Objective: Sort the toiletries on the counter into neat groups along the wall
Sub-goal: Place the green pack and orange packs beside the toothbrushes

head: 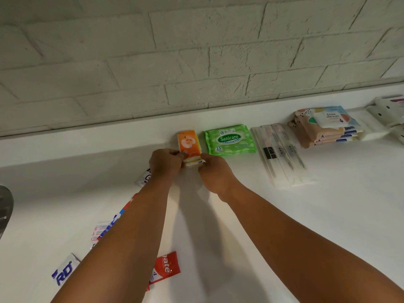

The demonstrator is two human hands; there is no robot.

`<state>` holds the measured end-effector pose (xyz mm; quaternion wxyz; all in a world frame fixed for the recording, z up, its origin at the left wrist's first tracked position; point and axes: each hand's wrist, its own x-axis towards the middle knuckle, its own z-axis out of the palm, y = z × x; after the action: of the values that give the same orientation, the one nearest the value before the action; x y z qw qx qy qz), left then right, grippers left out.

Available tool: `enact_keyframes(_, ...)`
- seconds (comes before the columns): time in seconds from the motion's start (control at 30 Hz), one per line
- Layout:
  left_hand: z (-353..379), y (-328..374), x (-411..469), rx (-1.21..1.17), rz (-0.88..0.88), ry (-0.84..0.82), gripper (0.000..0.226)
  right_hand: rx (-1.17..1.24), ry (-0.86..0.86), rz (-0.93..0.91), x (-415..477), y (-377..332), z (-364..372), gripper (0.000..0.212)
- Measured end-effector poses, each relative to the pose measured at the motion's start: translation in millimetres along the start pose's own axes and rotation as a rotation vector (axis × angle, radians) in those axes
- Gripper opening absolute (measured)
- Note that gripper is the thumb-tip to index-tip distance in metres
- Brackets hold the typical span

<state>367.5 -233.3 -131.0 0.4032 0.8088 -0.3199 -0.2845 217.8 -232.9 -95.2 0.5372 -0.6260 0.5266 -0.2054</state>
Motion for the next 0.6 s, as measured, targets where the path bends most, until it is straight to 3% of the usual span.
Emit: enact_keyframes(0.6,2,7,-11,0.089,-0.007,0.054,0.036,0.069,-0.049,-0.015,6,5,-3,0.047)
